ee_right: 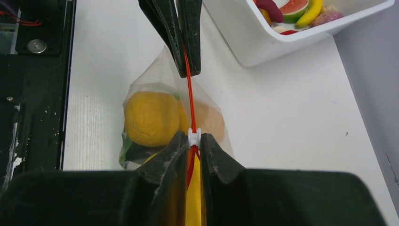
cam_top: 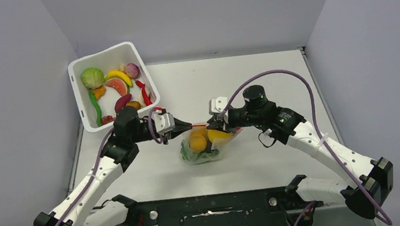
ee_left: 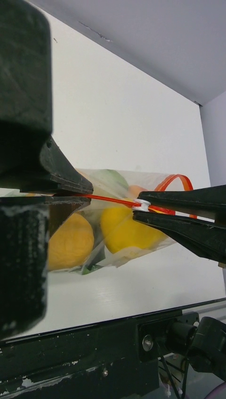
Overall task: Place the food in the zip-top bag and seal the zipper
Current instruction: Zip the zipper food storage bag at the center of the board.
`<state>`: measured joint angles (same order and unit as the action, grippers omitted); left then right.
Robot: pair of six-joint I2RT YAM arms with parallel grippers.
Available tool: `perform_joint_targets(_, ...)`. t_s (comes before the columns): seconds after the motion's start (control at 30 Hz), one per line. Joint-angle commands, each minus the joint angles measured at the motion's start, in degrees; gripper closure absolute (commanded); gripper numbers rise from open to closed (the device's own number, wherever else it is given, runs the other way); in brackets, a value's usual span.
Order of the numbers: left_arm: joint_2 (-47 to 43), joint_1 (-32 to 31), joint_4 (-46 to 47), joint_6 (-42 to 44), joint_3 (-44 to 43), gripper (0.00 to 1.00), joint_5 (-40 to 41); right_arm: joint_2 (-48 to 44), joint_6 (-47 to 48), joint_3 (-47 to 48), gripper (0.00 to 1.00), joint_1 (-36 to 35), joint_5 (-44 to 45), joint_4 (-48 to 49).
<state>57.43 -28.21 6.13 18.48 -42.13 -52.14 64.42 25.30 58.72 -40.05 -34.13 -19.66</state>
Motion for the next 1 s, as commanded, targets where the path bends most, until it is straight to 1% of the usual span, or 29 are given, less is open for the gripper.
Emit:
perform_joint_targets(0.0,-2.7,2.2,-2.3,1.8,-2.8,1.0,2.8,-3.7,1.3,0.8,1.0,2.4,2.0,1.2)
perform_joint_targets(0.3,-3.4,2.6,-2.7,2.0,-1.9,1.0,4.0,-5.3,2.2,0.7,1.0,4.6,3.1,-2.3)
perform_joint_targets(0.5,-3.4,2.8,-3.0,2.2,-2.0,1.0,5.3,-6.8,2.4,0.4,1.0,7.3,3.6,-5.2)
perform_joint_targets(0.97,-3.5,3.5,-3.6,2.8,-1.9,1.0,9.7,-9.3,-2.2,0.7,1.0,11.6,4.6,-8.2)
